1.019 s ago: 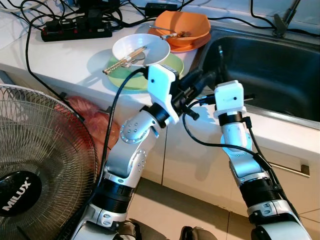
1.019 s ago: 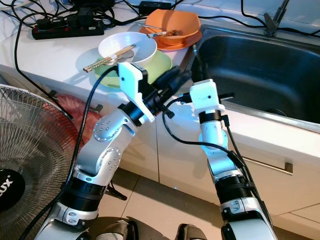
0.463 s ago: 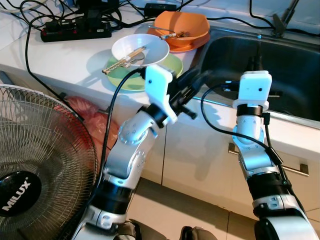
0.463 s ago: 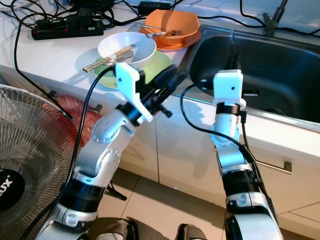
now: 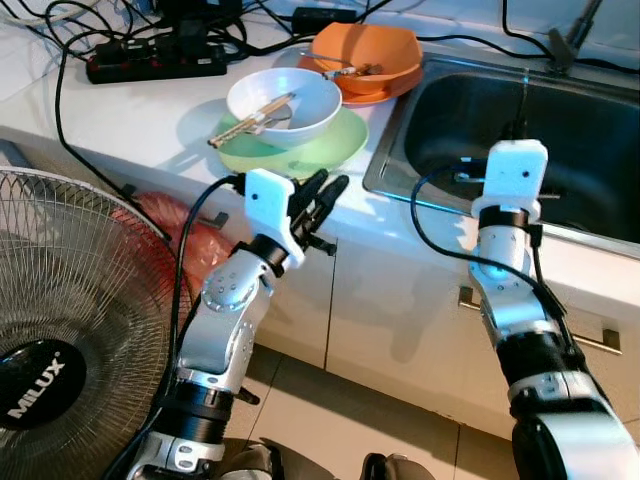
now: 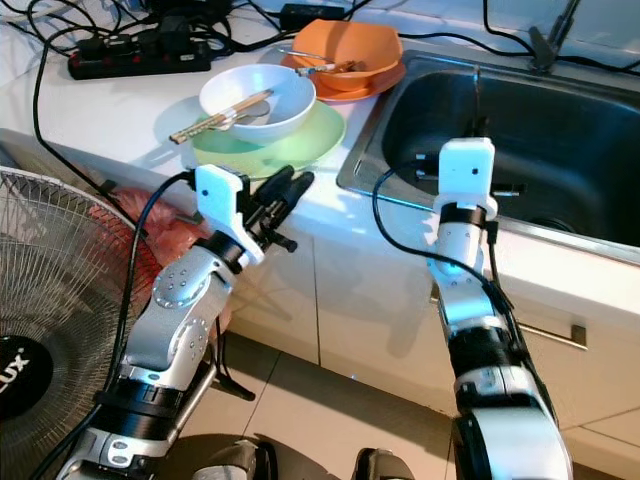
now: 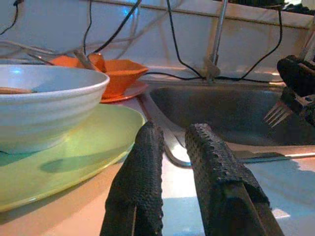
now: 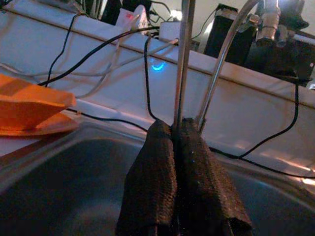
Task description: Kitchen organization
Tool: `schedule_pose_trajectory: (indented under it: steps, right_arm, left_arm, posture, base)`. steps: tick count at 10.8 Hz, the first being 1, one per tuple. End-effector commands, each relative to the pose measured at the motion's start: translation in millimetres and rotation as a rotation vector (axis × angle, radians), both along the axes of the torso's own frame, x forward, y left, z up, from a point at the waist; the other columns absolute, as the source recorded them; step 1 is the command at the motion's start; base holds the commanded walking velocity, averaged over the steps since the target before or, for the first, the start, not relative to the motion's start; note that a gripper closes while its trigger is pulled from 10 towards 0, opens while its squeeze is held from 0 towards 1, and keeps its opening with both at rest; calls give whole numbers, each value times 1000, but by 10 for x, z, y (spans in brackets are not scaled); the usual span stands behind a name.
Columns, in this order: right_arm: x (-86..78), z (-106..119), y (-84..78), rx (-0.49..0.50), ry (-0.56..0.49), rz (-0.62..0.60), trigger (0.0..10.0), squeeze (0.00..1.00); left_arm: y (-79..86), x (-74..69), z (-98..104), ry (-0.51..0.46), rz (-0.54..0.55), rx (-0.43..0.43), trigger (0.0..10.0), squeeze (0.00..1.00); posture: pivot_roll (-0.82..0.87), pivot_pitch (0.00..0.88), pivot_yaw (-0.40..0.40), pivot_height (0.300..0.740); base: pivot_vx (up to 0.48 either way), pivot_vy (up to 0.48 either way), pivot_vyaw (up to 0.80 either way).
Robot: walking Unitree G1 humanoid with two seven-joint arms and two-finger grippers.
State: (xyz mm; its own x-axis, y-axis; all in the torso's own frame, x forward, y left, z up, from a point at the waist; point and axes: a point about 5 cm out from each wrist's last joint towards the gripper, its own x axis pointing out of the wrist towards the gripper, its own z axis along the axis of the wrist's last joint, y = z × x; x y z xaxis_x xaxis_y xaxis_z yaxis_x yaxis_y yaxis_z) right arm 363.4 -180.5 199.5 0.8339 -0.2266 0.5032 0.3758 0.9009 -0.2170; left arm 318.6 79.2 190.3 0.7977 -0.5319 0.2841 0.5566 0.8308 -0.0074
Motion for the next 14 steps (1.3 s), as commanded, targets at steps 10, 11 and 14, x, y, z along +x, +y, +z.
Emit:
schedule_pose_trajectory:
  steps: [10,11,14]
  right_arm:
    - [238,24,-144,-16,120,28,10000,0]
    - [242,17,-153,-18,124,29,10000,435]
    - [245,-17,-130,-21,135,40,10000,0]
  left_arm:
    - [-69,-72,-124,27,-27,24,10000,0]
    - [-69,-75,-128,28,-28,25,10000,0]
    - [-98,-85,-130,25,-37,30,10000,0]
  posture:
    - [40,126,16,740]
    - [41,121,17,740]
    - [40,112,19,740]
  base:
    - [0,0,0]
    - [0,0,0]
    - [0,0,0]
